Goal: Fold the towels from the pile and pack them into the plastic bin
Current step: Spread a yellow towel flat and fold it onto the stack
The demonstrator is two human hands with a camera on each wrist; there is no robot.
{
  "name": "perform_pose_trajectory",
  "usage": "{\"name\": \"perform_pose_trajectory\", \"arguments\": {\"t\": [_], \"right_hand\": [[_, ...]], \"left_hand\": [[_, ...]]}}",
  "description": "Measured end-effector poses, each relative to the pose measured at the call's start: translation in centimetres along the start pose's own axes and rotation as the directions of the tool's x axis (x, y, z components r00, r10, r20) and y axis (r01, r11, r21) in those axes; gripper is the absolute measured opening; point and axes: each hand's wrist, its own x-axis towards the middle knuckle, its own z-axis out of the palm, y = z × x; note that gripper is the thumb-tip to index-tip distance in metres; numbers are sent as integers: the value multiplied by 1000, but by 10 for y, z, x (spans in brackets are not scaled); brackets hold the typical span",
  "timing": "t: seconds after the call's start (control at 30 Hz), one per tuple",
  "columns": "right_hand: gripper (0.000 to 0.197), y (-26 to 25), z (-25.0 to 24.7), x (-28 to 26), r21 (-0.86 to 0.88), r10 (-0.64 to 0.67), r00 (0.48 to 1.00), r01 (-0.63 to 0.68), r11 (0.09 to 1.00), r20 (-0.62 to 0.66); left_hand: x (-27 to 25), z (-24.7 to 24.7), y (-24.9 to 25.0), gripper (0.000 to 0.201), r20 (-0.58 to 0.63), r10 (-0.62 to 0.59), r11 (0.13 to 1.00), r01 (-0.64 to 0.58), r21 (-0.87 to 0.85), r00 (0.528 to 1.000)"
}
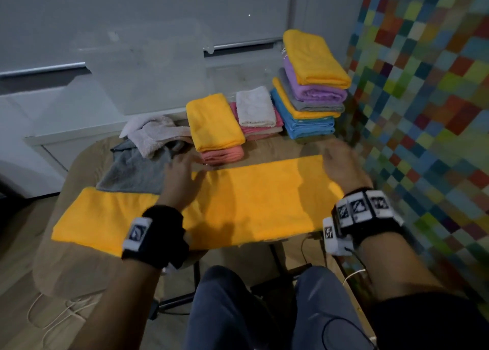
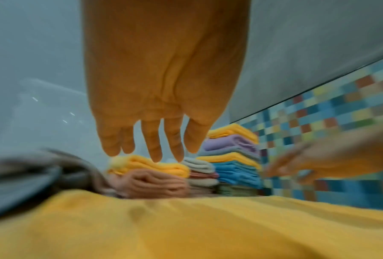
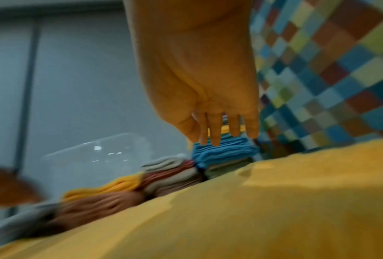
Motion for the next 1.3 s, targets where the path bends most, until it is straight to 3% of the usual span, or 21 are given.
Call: {"name": "perform_pose_trajectory", "arguments": {"t": [0.1, 0.2, 0.23, 0.37, 0.5, 0.63, 0.73, 0.87, 0.97, 1.07, 1.13, 1.23, 1.3], "right_hand": [[41, -31, 30, -49, -66, -228, 946, 249, 966, 230], [45, -49, 66, -92, -101, -340, 841, 416, 904, 421], [46, -47, 74, -100, -129, -351, 832, 441, 888, 430], [50, -12, 68, -101, -280, -282, 895, 385, 879, 346], [49, 37, 38, -94, -329, -160, 977, 199, 923, 141], [41, 47, 25, -107, -316, -55, 997, 36, 948, -51], [43, 44, 17, -117, -279, 89, 969, -154, 948, -231], [56, 43, 10, -117, -25, 317, 928, -328, 945, -194], [50, 44, 4, -107, 79, 392, 915, -386, 919, -98], [42, 43, 1, -99, 110, 405, 912, -398, 911, -55], [32, 38, 4, -96, 132, 376, 921, -362, 923, -104], [19, 23, 17, -101, 233, 208, 939, -145, 962, -276], [9, 5, 28, -111, 289, 35, 943, 66, 955, -332]], "left_hand": [[-26, 36, 35, 34, 174, 111, 991, -121, 50, 979], [-51, 66, 59, 49, 383, -46, 994, 5, 107, 923], [-58, 71, 57, 53, 413, -82, 992, 33, 123, 907], [-86, 71, 22, 85, 263, -86, 976, 28, 215, 961], [-99, 57, -6, 88, 165, -135, 958, 86, 274, 977], [-102, 54, -7, 86, 158, -142, 958, 96, 270, 977], [-102, 52, -6, 76, 183, -169, 955, 115, 272, 968], [-103, 50, -6, 68, 201, -168, 953, 106, 284, 965], [-103, 49, -5, 62, 198, -170, 954, 110, 280, 965], [-102, 49, -7, 67, 198, -157, 962, 105, 251, 968], [-102, 48, -9, 66, 202, -146, 967, 97, 237, 968], [-97, 45, -9, 58, 211, -148, 974, 106, 199, 966], [-94, 43, -7, 49, 115, -86, 982, 64, 179, 990]]}}
